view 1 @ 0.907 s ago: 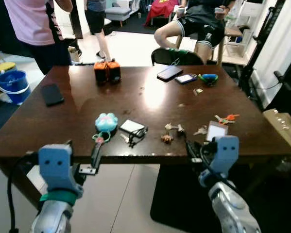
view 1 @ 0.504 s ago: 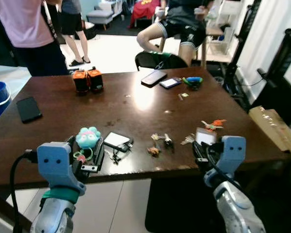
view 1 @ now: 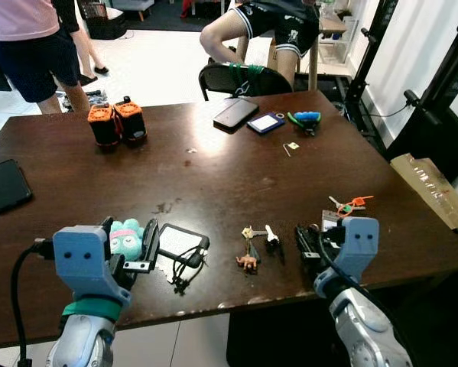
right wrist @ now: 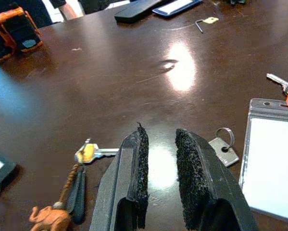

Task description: Hang keys on a hook

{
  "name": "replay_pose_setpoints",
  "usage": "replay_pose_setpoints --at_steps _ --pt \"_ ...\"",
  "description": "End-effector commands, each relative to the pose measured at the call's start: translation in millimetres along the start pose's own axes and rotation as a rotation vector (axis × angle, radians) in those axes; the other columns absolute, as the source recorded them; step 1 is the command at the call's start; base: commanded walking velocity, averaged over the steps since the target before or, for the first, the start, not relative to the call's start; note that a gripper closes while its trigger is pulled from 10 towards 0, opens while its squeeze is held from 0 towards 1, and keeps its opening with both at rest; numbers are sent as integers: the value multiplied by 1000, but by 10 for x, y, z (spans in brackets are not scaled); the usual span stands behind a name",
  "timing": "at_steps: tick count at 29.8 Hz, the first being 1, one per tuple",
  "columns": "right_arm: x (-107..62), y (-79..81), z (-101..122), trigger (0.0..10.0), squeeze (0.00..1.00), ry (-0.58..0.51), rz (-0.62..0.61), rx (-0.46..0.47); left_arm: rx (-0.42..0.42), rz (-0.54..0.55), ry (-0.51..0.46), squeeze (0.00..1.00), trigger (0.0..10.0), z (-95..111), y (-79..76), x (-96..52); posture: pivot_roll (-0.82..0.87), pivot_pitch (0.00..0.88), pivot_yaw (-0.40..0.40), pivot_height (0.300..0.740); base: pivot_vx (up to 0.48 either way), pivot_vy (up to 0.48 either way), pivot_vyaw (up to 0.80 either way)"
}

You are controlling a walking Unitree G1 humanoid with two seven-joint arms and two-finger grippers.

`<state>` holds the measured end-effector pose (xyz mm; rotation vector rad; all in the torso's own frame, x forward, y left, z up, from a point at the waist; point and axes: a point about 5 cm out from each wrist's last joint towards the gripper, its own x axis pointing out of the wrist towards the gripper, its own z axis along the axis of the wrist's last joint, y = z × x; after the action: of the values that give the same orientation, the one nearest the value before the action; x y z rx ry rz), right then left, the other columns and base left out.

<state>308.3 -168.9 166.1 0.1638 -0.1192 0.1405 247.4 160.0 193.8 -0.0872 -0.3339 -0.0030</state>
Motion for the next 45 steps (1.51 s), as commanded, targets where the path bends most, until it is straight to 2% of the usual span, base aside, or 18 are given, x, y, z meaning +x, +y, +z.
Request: replay_pose_setpoints --at_steps 1,6,8,9,11,16,22,29,40,45 --pt "-13 7 -48 10000 0 26 -3 8 1 5 16 0 10000 -27 35 -32 -152 124 121 740 0 0 0" --pt "17 44 -45 10000 0 52 26 -10 1 -2 21 0 10000 -33 31 -33 -152 124 121 740 0 0 0" --pt "91 100 -120 10000 0 163 84 -14 -3 -15 30 0 10000 -43 20 -37 -149 130 125 740 0 0 0" --pt "91 100 -120 10000 0 163 84 -14 -3 -15 30 0 10000 -43 20 -37 -149 130 125 740 0 0 0" --pt "144 145 -161 10000 0 231 130 -18 -12 -34 42 0 10000 -57 0 -38 -147 133 130 740 0 0 0" --pt "186 227 -192 10000 0 279 200 -21 -31 -73 60 0 10000 -82 -55 -40 -147 133 130 740 0 0 0" --pt "181 237 -254 10000 0 335 227 -32 -44 -90 65 0 10000 -86 -75 -47 -147 133 130 740 0 0 0" --pt "151 168 -261 10000 0 348 209 -40 -54 -89 66 0 10000 -80 -65 -57 -145 134 130 740 0 0 0" --pt "179 -161 -126 10000 0 250 92 -14 -67 -95 66 0 10000 -76 -76 -65 -148 137 135 740 0 0 0" --pt "181 -191 -118 10000 0 245 90 -18 -68 -96 67 0 10000 -74 -77 -65 -148 137 135 740 0 0 0"
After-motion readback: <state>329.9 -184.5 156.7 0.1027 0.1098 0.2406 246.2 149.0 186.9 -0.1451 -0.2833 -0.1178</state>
